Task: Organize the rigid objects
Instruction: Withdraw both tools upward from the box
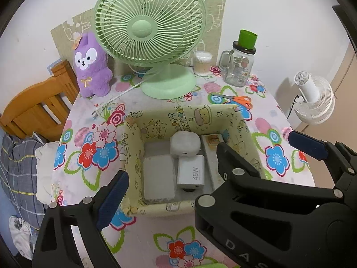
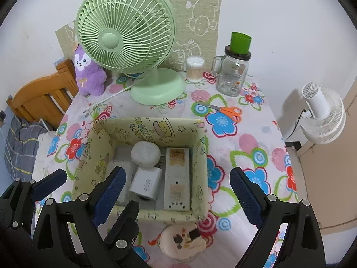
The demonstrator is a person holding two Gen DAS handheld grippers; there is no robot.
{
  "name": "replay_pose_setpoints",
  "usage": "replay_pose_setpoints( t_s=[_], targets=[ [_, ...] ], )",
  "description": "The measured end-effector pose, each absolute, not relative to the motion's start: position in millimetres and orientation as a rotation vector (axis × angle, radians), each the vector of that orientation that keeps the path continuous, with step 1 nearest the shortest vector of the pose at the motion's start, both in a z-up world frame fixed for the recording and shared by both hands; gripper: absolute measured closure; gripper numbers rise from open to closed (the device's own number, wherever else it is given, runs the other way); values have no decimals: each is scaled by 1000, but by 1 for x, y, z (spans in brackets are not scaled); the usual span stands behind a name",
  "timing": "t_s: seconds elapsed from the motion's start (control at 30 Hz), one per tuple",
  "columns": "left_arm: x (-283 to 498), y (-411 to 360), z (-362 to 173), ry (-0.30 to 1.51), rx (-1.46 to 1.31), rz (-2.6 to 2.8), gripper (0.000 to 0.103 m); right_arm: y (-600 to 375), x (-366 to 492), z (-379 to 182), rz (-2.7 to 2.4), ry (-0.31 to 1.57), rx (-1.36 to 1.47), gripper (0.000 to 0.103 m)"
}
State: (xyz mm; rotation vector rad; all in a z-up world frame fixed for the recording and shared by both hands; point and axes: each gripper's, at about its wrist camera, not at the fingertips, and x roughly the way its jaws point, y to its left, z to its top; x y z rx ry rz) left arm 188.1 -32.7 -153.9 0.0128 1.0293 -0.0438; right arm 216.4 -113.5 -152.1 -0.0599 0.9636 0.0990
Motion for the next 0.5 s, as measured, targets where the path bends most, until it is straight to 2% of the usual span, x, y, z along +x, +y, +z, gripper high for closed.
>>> replay_pose_setpoints(
  t_s=[0.5],
  targets=[
    [155, -41, -132, 997, 19, -43, 7, -122, 180, -129, 85, 937, -63, 7]
  ],
)
